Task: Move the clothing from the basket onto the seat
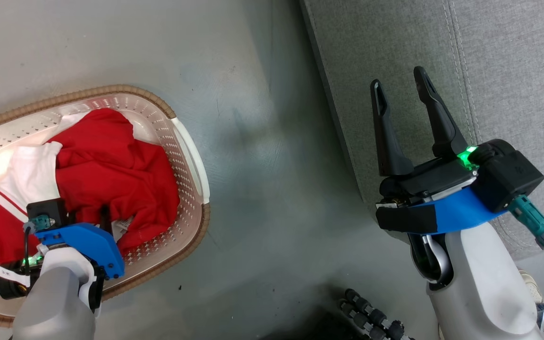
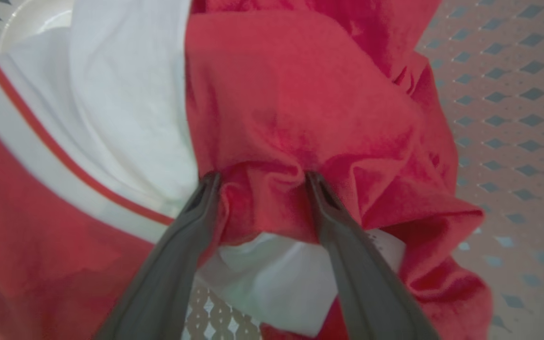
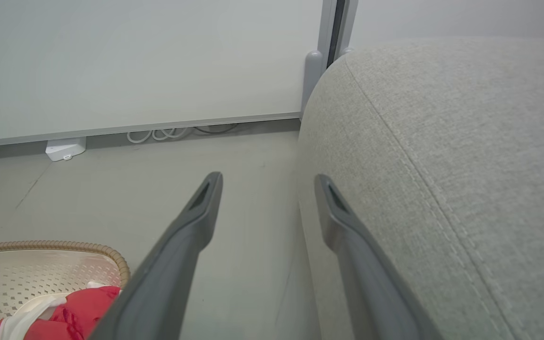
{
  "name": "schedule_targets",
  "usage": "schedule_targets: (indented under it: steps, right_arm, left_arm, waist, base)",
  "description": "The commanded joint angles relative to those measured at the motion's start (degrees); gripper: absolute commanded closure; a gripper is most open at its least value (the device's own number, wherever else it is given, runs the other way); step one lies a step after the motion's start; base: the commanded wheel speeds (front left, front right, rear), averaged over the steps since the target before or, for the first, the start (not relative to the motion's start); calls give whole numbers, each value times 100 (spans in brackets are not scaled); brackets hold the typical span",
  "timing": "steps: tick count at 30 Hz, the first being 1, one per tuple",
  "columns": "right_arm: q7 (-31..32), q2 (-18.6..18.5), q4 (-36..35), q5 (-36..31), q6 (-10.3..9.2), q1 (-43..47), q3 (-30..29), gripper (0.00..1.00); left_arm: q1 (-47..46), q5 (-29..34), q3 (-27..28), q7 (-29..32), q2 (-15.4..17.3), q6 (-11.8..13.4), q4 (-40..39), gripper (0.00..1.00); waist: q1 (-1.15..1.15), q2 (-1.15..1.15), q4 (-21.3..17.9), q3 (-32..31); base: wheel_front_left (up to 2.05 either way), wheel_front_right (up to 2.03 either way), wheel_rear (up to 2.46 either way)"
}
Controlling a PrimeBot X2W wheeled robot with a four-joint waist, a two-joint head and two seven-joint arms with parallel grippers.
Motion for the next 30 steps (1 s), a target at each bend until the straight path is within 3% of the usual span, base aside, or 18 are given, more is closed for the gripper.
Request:
schedule_targets:
  steps: [1,2,3,19,30]
  right_arm:
    - [-29,-3,-27,60,-4,-15,25,0]
    - [-29,-3,-27,60,-4,-15,25,0]
    - [-29,-3,-32,62,-4,-25,30,0]
    - [-29,-3,39,-3,-4,-56,26,0]
    - [-30,-3,362,-278,-4,168,-43,0]
  left_arm:
    - [-79,-35,-23,47,4,-2,84,77]
    - [-79,-35,-23,47,4,-2,84,77]
    - [-100,-55,-39,79,-11,-5,151,100]
    - [-222,-138,-140,-19,-49,-79,417,100]
    - [-4,-236,-263,-358,-296,-248,563,100]
  waist:
    - [-1,0,-1,-7]
    - [-1,0,-1,-7]
    - [-1,0,1,-16]
    - [-1,0,66,-191]
    - [-1,0,411,-1303]
  base:
    - [0,0,0]
    - [0,0,0]
    - [0,0,0]
    - [0,0,0]
    - [0,0,0]
